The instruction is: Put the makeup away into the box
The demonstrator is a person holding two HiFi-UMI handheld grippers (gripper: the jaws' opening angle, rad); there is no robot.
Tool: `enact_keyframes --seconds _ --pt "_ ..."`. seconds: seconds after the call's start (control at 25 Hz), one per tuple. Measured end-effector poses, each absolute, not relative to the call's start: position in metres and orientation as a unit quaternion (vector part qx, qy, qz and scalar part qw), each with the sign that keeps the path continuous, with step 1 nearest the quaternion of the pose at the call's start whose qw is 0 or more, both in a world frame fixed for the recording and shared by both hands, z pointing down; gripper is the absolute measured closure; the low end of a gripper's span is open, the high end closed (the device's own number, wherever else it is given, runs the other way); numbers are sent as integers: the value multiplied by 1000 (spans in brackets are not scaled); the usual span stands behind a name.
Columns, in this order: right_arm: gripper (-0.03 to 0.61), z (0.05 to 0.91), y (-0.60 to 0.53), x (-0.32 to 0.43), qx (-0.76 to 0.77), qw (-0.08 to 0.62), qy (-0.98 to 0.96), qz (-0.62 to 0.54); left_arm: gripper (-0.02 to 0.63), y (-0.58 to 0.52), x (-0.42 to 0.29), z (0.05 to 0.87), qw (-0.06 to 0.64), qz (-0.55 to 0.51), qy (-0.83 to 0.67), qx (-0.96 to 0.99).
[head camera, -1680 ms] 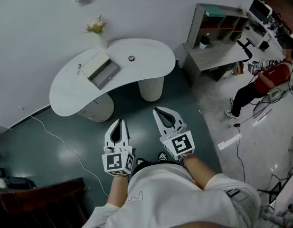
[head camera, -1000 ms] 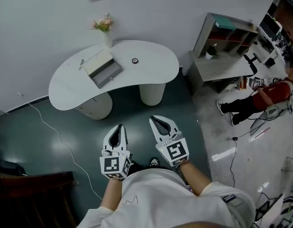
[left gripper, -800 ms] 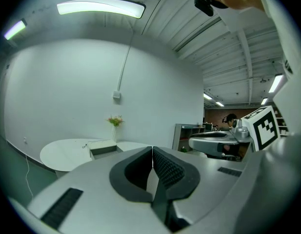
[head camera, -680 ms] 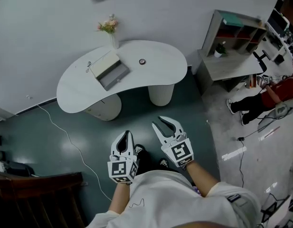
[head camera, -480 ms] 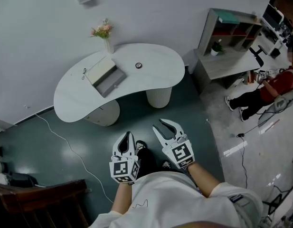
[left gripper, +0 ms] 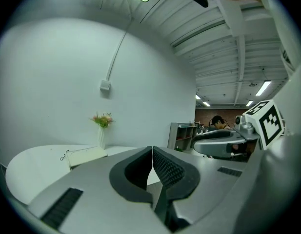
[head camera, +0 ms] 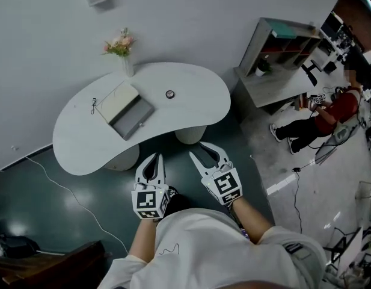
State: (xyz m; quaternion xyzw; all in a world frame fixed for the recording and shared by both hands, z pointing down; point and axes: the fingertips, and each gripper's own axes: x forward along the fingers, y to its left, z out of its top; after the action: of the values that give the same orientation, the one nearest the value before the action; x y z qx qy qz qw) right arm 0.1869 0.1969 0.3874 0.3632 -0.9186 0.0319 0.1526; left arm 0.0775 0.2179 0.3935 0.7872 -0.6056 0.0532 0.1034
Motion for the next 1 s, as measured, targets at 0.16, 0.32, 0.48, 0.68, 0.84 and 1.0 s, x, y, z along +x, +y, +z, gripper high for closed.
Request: enact_keyframes --seconds 0.16,0.32,0.48,0.68,0.84,1.0 --pt "463 391 162 152 374 169 -911 28 592 188 31 395 106 49 -598 793" --pt "463 403 139 126 374 186 -908 27 592 174 -2 413 131 42 -606 783" --pt "462 410 119 101 370 190 -909 28 592 166 -25 424 150 40 -608 779" --pt "462 422 83 85 369 206 -906 37 592 144 -44 438 162 53 -610 774" --pt "462 432 50 83 357 213 -908 48 592 119 -56 438 163 61 -622 764" --pt "462 445 3 89 348 219 -910 46 592 86 -66 447 172 75 -640 745"
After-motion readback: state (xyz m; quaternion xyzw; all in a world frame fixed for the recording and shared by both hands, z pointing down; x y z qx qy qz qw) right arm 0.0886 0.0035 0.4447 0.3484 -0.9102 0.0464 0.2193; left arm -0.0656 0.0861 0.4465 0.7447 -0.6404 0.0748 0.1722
